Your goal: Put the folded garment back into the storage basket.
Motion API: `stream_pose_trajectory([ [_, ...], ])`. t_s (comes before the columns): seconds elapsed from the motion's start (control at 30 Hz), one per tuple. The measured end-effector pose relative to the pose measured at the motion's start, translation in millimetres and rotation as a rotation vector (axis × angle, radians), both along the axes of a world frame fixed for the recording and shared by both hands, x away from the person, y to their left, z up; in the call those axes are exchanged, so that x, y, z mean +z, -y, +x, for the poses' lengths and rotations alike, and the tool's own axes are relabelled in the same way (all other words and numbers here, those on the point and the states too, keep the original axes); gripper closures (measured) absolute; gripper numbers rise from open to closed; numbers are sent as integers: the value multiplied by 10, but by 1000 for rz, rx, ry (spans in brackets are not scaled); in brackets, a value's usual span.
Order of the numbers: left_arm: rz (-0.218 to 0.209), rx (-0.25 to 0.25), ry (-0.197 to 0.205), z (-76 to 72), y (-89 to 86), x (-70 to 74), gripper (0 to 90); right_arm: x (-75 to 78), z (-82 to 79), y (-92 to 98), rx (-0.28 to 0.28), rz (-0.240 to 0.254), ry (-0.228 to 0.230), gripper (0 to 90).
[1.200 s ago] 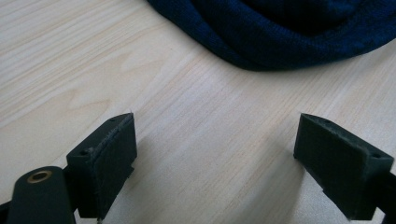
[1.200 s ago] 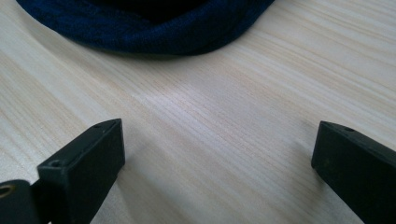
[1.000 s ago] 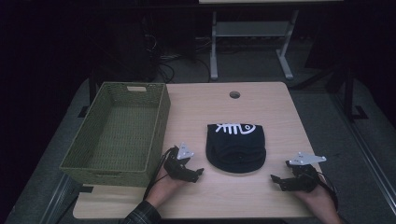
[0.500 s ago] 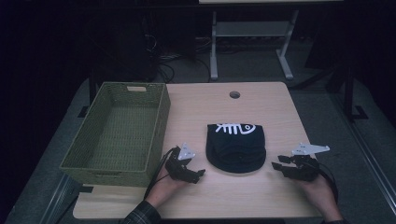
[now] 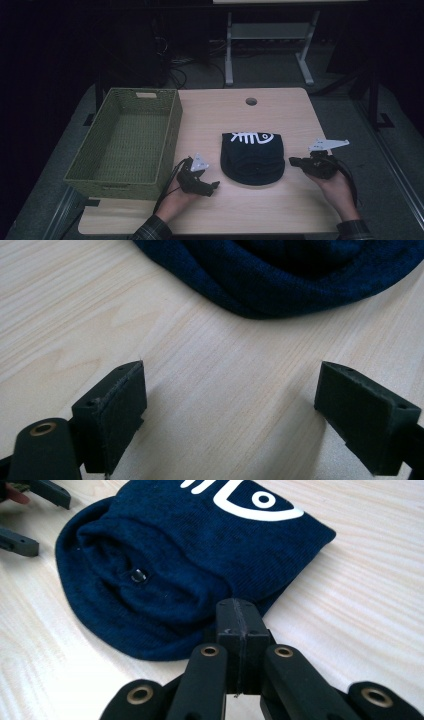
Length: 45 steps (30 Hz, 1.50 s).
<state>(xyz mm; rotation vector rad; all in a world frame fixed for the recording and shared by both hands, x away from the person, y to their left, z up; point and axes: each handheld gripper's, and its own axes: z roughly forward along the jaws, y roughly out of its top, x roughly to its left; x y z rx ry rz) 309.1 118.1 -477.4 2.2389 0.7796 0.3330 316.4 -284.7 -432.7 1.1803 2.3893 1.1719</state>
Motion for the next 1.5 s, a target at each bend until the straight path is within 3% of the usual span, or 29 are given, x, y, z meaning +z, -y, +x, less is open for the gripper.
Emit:
stream_pose_trajectory([
  [0.43,-1,2,1,-1,-1,-1,124,92,296,-95,10,8,6,900],
  [0.53,-1,2,0,-2,-1,0,124,126,378,-124,9,9,25,900],
  [0.9,-4,9,1,-5,1,0,124,207,740,-240,2,-21,16,900],
  [1.5,-9,14,-4,-13,2,-2,123,14,1286,-276,-60,2,-28,900],
])
